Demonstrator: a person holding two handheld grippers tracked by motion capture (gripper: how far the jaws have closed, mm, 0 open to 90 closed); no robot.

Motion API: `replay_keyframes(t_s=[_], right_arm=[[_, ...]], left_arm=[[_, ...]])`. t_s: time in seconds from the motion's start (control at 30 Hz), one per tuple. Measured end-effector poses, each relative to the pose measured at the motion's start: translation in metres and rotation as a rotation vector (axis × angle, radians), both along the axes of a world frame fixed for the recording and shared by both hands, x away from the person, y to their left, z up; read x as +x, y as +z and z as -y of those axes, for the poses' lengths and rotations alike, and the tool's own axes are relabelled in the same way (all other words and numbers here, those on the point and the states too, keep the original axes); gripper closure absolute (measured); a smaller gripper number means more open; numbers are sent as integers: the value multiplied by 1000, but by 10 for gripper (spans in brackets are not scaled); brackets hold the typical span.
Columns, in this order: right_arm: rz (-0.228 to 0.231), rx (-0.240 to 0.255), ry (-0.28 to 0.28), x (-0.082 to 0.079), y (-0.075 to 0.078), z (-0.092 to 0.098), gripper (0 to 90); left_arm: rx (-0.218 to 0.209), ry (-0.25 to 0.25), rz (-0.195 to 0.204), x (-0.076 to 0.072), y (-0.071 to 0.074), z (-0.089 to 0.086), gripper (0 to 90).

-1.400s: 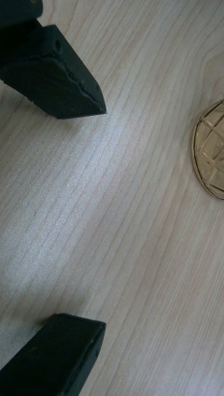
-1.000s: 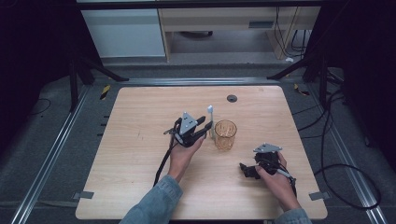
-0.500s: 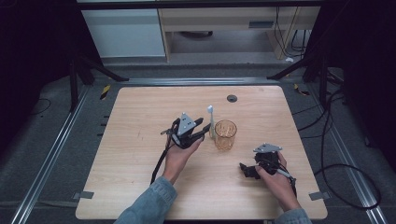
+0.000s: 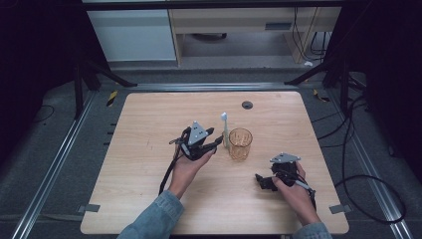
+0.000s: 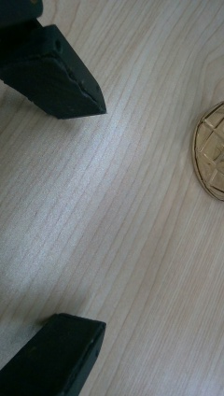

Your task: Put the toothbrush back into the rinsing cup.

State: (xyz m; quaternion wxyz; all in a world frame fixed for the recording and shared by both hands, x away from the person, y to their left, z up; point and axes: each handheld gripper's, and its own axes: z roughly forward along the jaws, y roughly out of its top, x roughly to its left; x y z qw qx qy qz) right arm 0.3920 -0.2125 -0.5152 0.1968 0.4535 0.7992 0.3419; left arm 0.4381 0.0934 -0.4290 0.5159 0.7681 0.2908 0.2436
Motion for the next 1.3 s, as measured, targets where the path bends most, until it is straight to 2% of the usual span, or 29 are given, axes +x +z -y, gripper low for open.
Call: replay_keyframes(t_s=[0.17,0.3,0.4,0.67,0.83,0.93,1.0,1.07,1.17,1.3], right_arm=[[0,0,0,0,0,0,4],[0,0,0,0,0,0,4],[0,0,-1,0,0,0,4],[0,0,0,0,0,0,4],[0,0,0,0,0,0,4],[0,0,0,0,0,0,4],[0,0,-1,0,0,0,4],[0,0,-1,0,0,0,4],[0,0,0,0,0,0,4],[0,0,-1,0,0,0,4]], left_arm=[[13,3,-28,-1,1,-2,467],[41,-1,-69,-1,1,-4,374],[54,-15,-126,1,1,-6,294],[88,-8,-226,1,1,-16,154],[116,4,-265,-1,3,-25,116],[178,3,-286,-2,4,-26,94],[199,-3,-298,-4,4,-28,88],[207,-6,-320,-5,3,-29,83],[233,-4,-334,-5,4,-34,81],[236,5,-349,-6,8,-43,80]])
